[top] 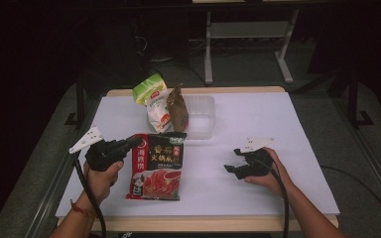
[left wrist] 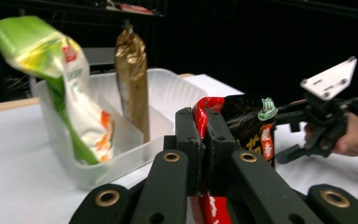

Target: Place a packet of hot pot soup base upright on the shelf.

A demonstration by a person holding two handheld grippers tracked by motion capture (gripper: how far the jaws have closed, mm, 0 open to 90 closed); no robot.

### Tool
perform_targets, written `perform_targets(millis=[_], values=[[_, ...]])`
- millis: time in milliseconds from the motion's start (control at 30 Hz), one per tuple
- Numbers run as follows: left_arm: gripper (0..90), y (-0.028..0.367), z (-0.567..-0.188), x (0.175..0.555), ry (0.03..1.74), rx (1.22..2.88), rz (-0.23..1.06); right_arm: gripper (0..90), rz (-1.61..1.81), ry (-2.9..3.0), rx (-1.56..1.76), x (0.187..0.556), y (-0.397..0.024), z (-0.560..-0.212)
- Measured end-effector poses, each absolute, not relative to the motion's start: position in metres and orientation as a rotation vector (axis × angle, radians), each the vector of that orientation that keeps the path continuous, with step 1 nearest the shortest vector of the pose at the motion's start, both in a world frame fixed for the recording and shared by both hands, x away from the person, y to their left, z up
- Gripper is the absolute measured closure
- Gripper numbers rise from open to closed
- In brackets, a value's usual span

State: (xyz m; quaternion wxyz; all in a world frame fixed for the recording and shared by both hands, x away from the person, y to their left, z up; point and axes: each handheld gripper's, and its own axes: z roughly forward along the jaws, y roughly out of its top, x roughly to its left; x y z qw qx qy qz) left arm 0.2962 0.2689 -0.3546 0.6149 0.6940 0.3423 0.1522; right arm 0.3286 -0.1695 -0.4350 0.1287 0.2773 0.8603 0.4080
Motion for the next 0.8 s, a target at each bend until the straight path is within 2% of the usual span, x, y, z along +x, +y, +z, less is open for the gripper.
perform_targets(millis=[500, 800], values=[[87.7, 0.233, -0.315, 0.286, 0.713, 1.548, 0.342, 28.1, 1.188, 2.472, 0.848, 0.329, -0.18, -0.434], [87.7, 0.209, -0.287, 0.315, 0.785, 1.525, 0.353, 28.0, 1.191, 2.465, 0.849, 0.328, -0.18, -0.431]])
